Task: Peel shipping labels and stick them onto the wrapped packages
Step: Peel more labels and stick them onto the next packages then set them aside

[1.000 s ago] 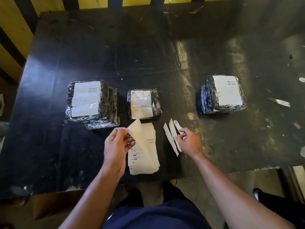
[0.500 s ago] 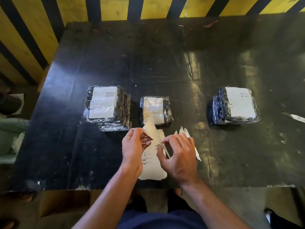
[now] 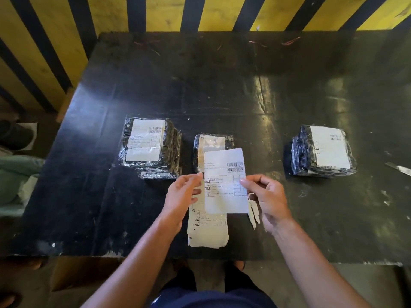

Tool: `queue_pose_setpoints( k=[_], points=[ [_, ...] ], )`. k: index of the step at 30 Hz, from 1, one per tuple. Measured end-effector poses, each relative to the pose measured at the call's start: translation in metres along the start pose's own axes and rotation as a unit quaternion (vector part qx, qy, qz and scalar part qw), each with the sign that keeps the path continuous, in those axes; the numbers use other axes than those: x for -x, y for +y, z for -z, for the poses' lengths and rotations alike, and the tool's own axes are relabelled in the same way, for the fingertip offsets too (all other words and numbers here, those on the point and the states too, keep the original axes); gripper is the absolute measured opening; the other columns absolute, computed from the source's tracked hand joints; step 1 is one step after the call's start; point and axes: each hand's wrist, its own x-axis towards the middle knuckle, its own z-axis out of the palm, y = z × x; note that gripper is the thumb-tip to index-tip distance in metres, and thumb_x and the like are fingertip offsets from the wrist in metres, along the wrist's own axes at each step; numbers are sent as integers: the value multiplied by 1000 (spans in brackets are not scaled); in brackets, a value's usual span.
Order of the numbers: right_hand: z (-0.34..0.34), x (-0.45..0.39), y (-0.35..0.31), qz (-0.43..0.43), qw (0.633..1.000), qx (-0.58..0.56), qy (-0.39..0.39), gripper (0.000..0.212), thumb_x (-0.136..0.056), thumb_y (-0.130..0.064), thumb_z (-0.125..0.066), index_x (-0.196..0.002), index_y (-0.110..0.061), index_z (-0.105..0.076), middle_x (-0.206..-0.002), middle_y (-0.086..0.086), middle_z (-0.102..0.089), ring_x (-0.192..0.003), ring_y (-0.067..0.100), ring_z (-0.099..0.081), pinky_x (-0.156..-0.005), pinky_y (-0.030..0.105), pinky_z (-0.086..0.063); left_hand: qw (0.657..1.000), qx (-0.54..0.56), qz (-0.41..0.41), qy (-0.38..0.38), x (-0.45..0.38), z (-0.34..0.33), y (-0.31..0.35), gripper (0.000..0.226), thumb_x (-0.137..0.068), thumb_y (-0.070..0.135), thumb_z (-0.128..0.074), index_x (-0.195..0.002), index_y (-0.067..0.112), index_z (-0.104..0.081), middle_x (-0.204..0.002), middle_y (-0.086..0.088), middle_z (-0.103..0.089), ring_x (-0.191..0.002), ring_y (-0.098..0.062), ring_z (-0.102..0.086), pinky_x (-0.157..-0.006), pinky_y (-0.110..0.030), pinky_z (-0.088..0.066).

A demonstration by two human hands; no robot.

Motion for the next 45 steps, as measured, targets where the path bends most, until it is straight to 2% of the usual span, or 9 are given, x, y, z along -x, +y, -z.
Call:
queue_pose_setpoints(
  k=[4, 9, 15, 19, 26, 30, 36, 42, 45],
  points=[
    [-1, -6, 1, -73, 996, -57, -2, 4, -90, -3, -75, -88, -3, -72, -100, 16, -81, -85, 25, -74, -77, 36, -50, 997, -1, 12, -80, -11, 2, 0, 27, -97, 36, -73, -114, 16, -76, -109, -1, -82, -105, -19, -76, -102, -40, -55],
    [-5, -21, 14, -88, 996, -17, 22, 8, -92, -9, -76, -86, -4, -72, -99, 9, -82, -88, 24, -74, -83, 37, -51, 998, -18, -4, -58, -31, 2, -5, 14, -94, 25, -78, -100, 13, -79, -104, -3, -83, -107, -23, -77, -99, -40, -58],
    [-19, -56, 32, -44, 984, 127, 113, 11, -91, -16, -81, -84, -9, -76, -88, -5, -81, -81, 12, -74, -56, 13, -53, 996, -88, -23, 10, -61, -10, -6, 11, -94, 28, -79, -95, 17, -79, -92, 6, -83, -89, -9, -79, -70, -19, -58],
    [-32, -94, 38, -29, 976, 161, 145, 10, -87, -18, -84, -79, -17, -78, -85, -7, -80, -82, 13, -75, -62, 19, -53, 993, -113, -14, 38, -100, -18, -2, 12, -92, 30, -82, -95, 19, -78, -89, 5, -82, -87, -12, -80, -76, -31, -64],
    [-52, -164, 40, -36, 966, 199, 164, 15, -86, -26, -86, -77, -21, -76, -85, -10, -77, -85, 12, -72, -76, 37, -62, 983, -164, -14, 84, -166, -32, 15, 16, -89, 37, -84, -90, 23, -76, -88, 11, -78, -85, -8, -75, -72, -29, -62],
    [-55, -186, 45, -57, 963, 195, 176, 18, -85, -27, -86, -73, -22, -73, -84, -8, -76, -87, 17, -73, -71, 35, -59, 980, -181, 2, 79, -191, -36, 15, 17, -90, 37, -83, -95, 22, -76, -95, 9, -77, -83, -5, -72, -69, -28, -62],
    [-59, -193, 54, -71, 957, 222, 172, 20, -87, -30, -86, -74, -23, -72, -87, -8, -76, -86, 17, -74, -76, 46, -66, 976, -196, 9, 92, -204, -36, 6, 16, -92, 36, -81, -95, 22, -75, -102, 5, -78, -82, -9, -71, -65, -26, -60],
    [-60, -195, 58, -68, 957, 227, 166, 18, -89, -26, -84, -78, -17, -72, -90, -5, -76, -85, 14, -72, -63, 30, -56, 971, -219, 9, 96, -210, -37, 2, 12, -93, 34, -80, -99, 24, -77, -111, 6, -78, -84, -9, -69, -54, -15, -50],
    [-61, -197, 59, -72, 956, 230, 164, 18, -89, -27, -83, -79, -17, -72, -91, -5, -76, -85, 14, -72, -65, 32, -58, 970, -222, 11, 99, -211, -38, 1, 12, -93, 34, -80, -99, 24, -77, -113, 5, -78, -86, -11, -70, -53, -16, -50]
  ],
)
